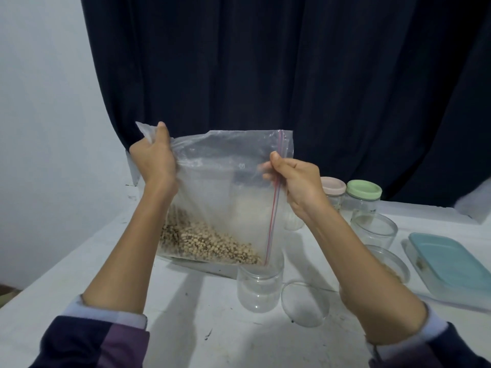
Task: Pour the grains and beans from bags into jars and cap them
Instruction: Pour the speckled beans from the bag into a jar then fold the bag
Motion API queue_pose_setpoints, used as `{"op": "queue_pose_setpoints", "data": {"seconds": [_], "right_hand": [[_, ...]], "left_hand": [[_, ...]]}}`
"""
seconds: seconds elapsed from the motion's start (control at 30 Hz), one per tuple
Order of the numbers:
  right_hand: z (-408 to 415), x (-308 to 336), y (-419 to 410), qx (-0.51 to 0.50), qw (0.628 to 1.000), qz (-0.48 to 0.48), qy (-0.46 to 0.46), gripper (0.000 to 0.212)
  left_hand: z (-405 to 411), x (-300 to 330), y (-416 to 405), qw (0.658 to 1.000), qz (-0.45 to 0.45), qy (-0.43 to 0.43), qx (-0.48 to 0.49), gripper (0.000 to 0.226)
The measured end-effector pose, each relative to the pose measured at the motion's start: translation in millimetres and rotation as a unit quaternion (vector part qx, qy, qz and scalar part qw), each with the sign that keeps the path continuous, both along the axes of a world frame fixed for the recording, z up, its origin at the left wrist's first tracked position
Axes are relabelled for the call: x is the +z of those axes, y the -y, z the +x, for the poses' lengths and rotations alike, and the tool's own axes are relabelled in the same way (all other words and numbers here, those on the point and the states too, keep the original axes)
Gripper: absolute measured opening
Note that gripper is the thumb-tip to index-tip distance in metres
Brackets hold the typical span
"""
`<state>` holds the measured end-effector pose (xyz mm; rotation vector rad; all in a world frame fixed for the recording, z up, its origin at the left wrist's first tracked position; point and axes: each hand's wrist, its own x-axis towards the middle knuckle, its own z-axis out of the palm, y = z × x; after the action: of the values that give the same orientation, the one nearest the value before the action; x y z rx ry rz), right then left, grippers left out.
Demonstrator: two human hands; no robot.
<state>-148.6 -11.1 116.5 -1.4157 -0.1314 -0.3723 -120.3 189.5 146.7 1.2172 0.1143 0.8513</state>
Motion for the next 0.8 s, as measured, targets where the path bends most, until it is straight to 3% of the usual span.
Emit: {"op": "queue_pose_setpoints", "data": {"seconds": [0.27,0.47,0.57,0.67,0.8], "right_hand": [[8.4,-7.1,-3.1,-0.064,0.992,-0.101,0.029,0.040],[15.9,-8.9,8.1,-0.102,0.966,-0.228,0.073,0.043],[16.8,-3.8,16.3,-0.078,0.955,-0.277,0.071,0.036],[14.8,2.1,27.4,-0.017,0.946,-0.320,0.050,0.010],[12.8,2.3,36.3,0.039,0.948,-0.311,0.051,0.025]], "left_hand": [[1.9,-0.2,2.2,1.000,-0.008,0.001,0.012,0.047],[2.9,-3.5,3.1,1.000,-0.005,-0.008,0.015,0.046],[1.9,-4.6,2.7,1.000,-0.008,-0.008,0.022,0.046],[1.4,-5.0,1.5,1.000,-0.014,-0.004,0.021,0.046],[1.3,-4.5,1.6,1.000,-0.015,-0.001,0.017,0.048]]}}
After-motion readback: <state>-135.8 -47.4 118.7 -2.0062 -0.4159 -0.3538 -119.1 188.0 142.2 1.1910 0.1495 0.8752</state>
